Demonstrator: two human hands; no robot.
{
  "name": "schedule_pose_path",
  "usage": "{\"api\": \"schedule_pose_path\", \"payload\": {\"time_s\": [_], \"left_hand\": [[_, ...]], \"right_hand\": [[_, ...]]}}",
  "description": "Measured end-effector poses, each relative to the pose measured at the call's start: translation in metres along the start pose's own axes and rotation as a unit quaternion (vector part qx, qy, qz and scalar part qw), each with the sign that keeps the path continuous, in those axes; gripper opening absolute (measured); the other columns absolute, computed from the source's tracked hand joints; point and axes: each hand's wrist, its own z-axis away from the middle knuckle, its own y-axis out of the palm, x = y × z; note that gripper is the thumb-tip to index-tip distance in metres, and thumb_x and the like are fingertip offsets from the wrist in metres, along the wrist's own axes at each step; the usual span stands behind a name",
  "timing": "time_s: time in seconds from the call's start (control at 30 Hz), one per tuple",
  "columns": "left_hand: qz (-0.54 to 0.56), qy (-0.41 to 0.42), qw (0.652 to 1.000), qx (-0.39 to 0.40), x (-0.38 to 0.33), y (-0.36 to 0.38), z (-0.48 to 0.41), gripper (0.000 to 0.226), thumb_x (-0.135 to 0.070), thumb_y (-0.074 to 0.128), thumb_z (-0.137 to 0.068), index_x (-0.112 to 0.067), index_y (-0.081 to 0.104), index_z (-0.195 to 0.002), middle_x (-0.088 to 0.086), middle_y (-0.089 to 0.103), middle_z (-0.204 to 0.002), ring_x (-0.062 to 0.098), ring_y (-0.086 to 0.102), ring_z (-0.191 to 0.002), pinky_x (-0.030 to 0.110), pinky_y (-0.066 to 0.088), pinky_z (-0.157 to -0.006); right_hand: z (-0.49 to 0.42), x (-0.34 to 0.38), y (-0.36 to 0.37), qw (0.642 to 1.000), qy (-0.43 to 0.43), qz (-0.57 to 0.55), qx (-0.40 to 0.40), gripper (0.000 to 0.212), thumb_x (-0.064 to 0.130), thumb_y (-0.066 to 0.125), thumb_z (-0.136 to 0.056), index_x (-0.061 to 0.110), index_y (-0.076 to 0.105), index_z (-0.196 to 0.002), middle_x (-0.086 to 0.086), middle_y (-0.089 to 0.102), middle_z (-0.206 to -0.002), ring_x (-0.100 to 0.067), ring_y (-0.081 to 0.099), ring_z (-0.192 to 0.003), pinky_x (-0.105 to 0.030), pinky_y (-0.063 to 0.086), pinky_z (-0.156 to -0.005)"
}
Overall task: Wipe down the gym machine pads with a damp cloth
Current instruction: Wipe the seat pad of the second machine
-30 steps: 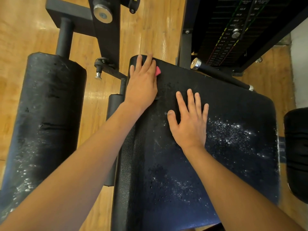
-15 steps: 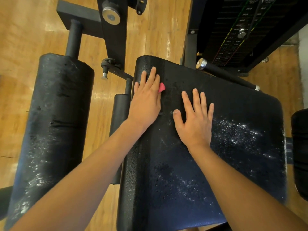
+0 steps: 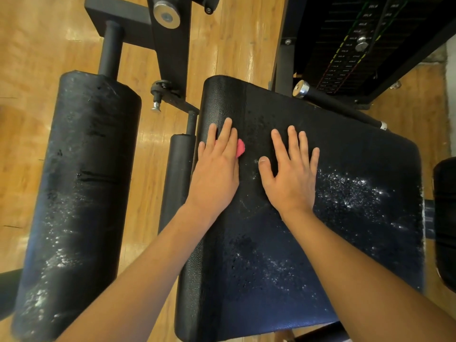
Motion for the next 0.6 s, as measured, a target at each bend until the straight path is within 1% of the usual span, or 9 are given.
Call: {"api": "schedule_pose_path", "payload": {"time_s": [0.1, 0.27, 0.47, 0.6], "left_hand": [[0.001, -0.012, 1.0, -0.001, 0.0, 0.004, 0.012, 0.058, -0.018, 0.039, -0.111, -0.01, 0.015, -0.163, 0.004, 0.003, -0.172, 0.028, -0.004, -0.158, 0.047, 0.006, -0.125], [0.012, -0.005, 1.0, 0.001, 0.001, -0.001, -0.002, 0.055, -0.025, 0.033, -0.112, -0.009, 0.018, -0.162, 0.004, 0.004, -0.172, 0.027, -0.004, -0.158, 0.045, 0.005, -0.126], [0.005, 0.002, 1.0, -0.001, 0.003, -0.005, -0.027, 0.052, -0.025, 0.032, -0.113, -0.006, 0.023, -0.16, 0.007, 0.008, -0.172, 0.03, -0.002, -0.158, 0.05, 0.008, -0.126], [0.008, 0.008, 1.0, 0.011, 0.005, -0.004, -0.015, 0.053, -0.025, 0.032, -0.113, -0.007, 0.02, -0.161, 0.006, 0.004, -0.172, 0.03, -0.005, -0.158, 0.05, 0.008, -0.126]], "right_hand": [[0.0, 0.001, 0.0, 1.0, -0.001, -0.001, 0.001, 0.064, 0.054, 0.03, -0.102, 0.032, 0.025, -0.162, -0.003, 0.014, -0.172, -0.022, 0.003, -0.159, -0.055, 0.003, -0.127], [0.0, 0.0, 0.0, 1.0, -0.001, 0.001, 0.001, 0.063, 0.054, 0.031, -0.103, 0.032, 0.025, -0.162, -0.003, 0.014, -0.172, -0.022, 0.002, -0.159, -0.056, 0.005, -0.127], [-0.001, -0.001, 0.002, 1.0, -0.001, -0.006, -0.007, 0.063, 0.054, 0.032, -0.103, 0.032, 0.026, -0.162, -0.003, 0.015, -0.171, -0.023, 0.004, -0.159, -0.056, 0.005, -0.127], [0.001, -0.001, 0.002, 1.0, 0.0, -0.002, -0.005, 0.064, 0.054, 0.03, -0.103, 0.032, 0.025, -0.162, -0.003, 0.015, -0.172, -0.023, 0.004, -0.159, -0.056, 0.005, -0.127]]}}
